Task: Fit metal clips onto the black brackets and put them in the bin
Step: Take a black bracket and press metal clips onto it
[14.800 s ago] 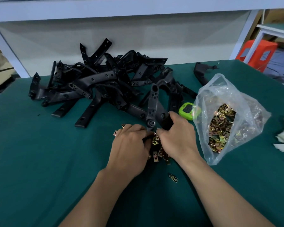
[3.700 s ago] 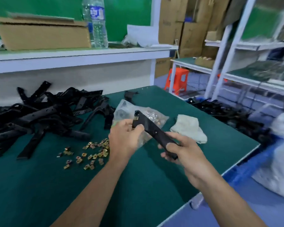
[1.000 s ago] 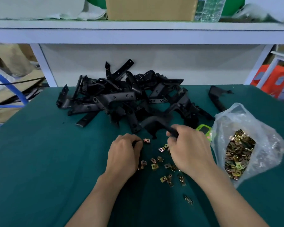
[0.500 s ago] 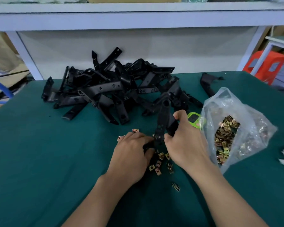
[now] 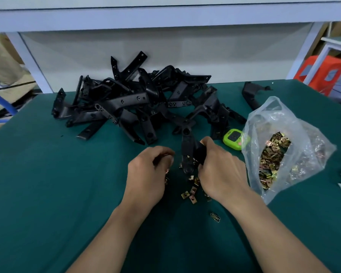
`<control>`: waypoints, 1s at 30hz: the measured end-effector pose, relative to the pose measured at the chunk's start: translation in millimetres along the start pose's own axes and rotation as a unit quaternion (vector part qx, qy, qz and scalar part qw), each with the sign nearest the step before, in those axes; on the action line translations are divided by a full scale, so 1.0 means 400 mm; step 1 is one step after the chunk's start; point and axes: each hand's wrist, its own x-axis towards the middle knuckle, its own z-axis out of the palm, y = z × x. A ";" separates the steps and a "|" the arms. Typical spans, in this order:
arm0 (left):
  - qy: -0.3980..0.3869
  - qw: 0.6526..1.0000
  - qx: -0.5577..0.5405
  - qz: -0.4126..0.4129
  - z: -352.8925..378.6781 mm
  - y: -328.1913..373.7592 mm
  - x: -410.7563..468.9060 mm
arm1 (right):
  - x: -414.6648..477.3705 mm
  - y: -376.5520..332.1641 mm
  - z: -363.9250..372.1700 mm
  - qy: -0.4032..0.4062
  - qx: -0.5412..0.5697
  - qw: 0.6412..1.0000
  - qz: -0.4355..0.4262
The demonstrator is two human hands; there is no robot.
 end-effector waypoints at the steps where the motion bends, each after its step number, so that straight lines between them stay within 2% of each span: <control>1: 0.014 0.999 -0.025 -0.025 -0.005 -0.001 0.002 | -0.002 -0.002 0.000 -0.001 0.000 1.000 -0.002; 4: 0.040 0.991 -0.106 -0.074 -0.022 -0.007 0.009 | -0.006 -0.005 0.004 0.002 -0.005 1.000 -0.009; 7: 0.033 0.983 -0.153 -0.100 -0.032 -0.004 0.009 | -0.007 -0.011 0.004 0.012 0.003 1.000 -0.011; 12: 0.021 0.995 -0.045 -0.085 -0.031 -0.010 0.009 | -0.002 -0.012 0.002 0.025 0.054 0.998 0.004; 16: -0.037 0.996 0.063 -0.056 -0.030 -0.018 0.005 | 0.001 -0.008 -0.001 -0.034 0.043 0.998 -0.015; 22: -0.015 0.993 0.088 -0.075 -0.030 -0.007 0.001 | -0.005 -0.020 -0.017 -0.104 0.105 0.988 -0.045; 25: -0.011 0.993 0.100 -0.067 -0.040 0.004 0.001 | -0.011 -0.028 -0.018 -0.131 0.073 0.986 -0.073; 30: -0.020 0.989 0.147 -0.009 -0.049 0.007 -0.004 | -0.024 -0.040 -0.016 -0.100 0.030 0.992 -0.075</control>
